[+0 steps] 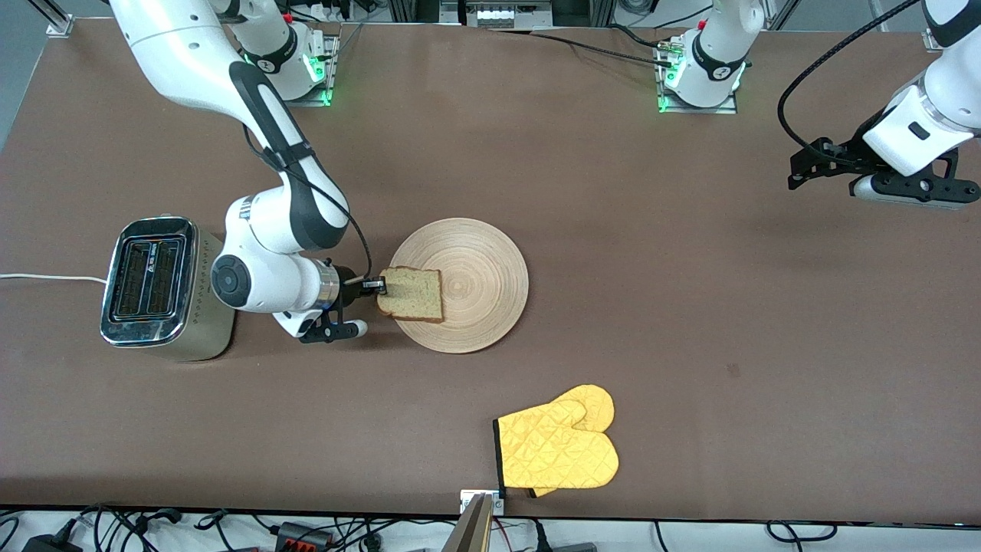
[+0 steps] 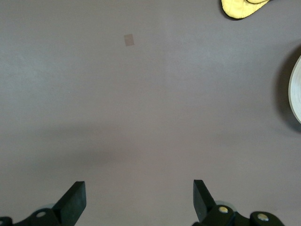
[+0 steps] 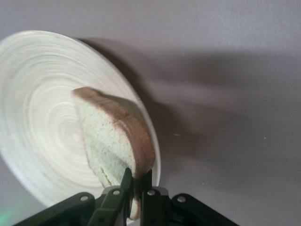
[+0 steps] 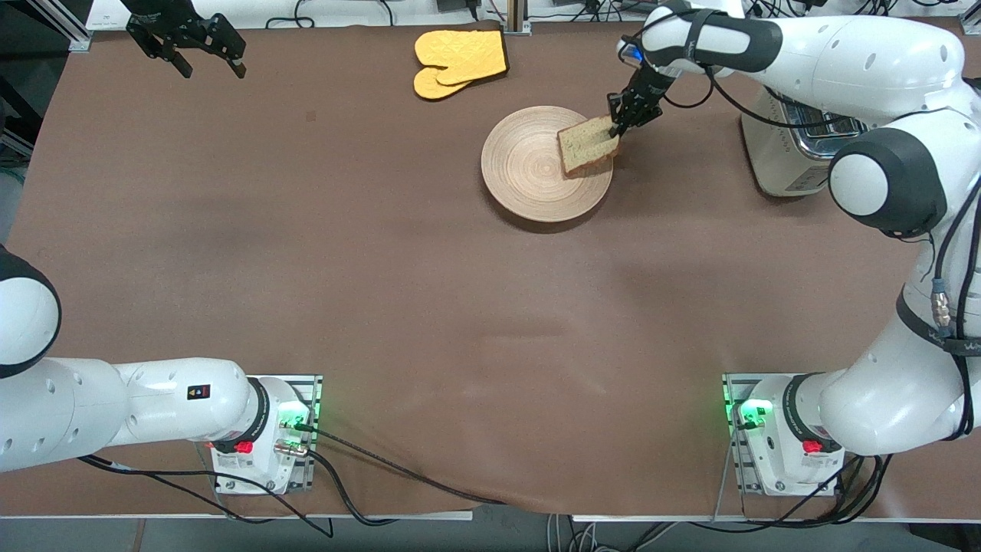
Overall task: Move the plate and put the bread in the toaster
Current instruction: 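Lift the bread off the plate with the right gripper, then lower the bread into the toaster slot with the right gripper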
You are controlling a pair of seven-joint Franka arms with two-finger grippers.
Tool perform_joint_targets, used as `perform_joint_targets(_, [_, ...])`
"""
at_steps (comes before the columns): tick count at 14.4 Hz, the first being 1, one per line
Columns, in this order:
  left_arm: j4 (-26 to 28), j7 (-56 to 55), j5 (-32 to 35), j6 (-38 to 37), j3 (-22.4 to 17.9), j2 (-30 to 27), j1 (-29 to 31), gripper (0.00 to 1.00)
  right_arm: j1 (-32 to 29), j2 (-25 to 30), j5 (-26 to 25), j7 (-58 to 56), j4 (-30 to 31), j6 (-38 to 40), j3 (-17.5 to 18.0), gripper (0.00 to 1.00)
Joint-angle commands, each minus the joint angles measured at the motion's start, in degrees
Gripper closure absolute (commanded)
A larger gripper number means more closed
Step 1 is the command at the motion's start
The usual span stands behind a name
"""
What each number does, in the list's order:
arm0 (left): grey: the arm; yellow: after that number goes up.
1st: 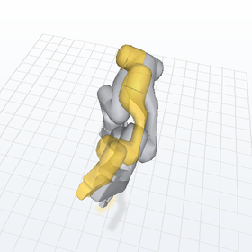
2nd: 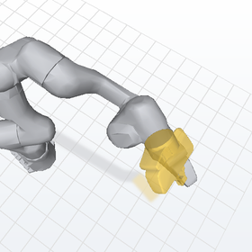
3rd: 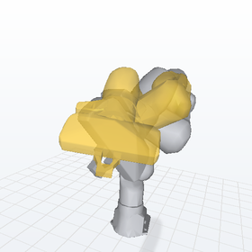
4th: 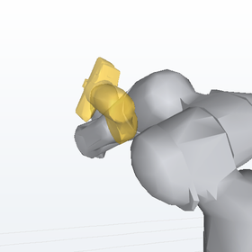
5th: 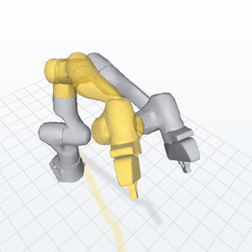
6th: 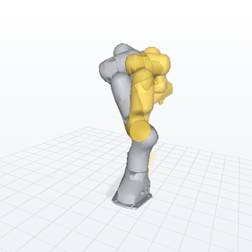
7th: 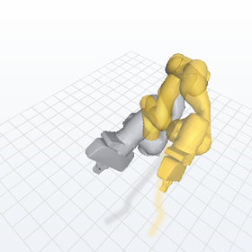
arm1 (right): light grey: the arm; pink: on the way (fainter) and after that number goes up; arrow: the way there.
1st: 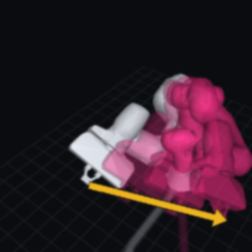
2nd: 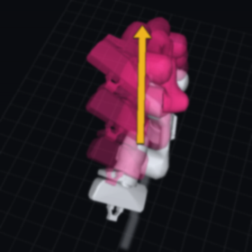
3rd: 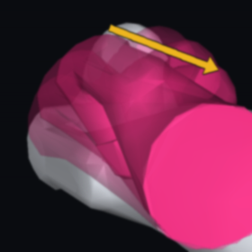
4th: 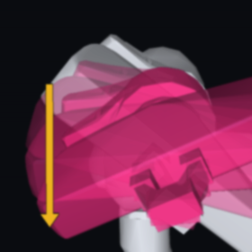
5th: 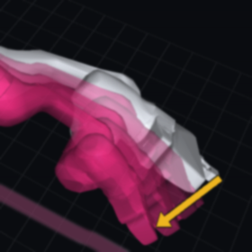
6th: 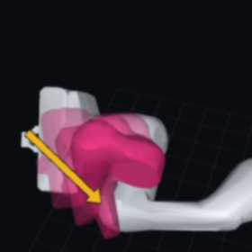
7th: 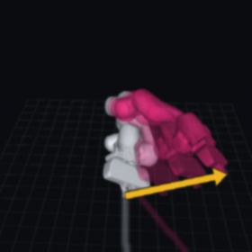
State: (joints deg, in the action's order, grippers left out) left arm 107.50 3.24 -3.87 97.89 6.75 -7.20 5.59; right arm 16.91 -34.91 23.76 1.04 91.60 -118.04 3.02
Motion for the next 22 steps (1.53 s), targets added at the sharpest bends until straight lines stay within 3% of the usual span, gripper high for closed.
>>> perform_joint_targets(1, [-1.0,-0.9,1.3,-0.5,0.5,0.1,0.4,0.0,-0.5,5.8,-0.5,-0.6,0.5,4.1,-1.5,1.0])
perform_joint_targets(7, [-1.8,-0.6,1.1,-0.4,0.3,1.1,0.5,0.0,-0.3,8.0,-15.3,1.2,-12.6,19.9,-7.2,1.0])
perform_joint_targets(11, [-1.8,-0.6,1.1,-0.7,0.3,1.1,0.5,0.0,-0.1,8.2,-22.9,1.0,-17.1,29.5,-12.0,1.0])
perform_joint_targets(13, [-1.9,-0.7,1.1,-1.3,0.4,1.0,0.5,0.0,-0.3,8.6,-27.9,1.2,-21.1,36.0,-12.2,1.0])
perform_joint_targets(20, [-1.9,-1.6,1.3,-0.9,-0.3,1.1,0.6,0.0,-0.5,8.3,-48.2,-0.2,-22.0,40.5,-14.4,1.0])
perform_joint_targets(22, [-3.4,-1.6,1.3,-0.9,-0.2,2.0,0.9,0.0,-0.6,7.1,-51.8,0.0,-21.5,40.4,-14.4,1.0])
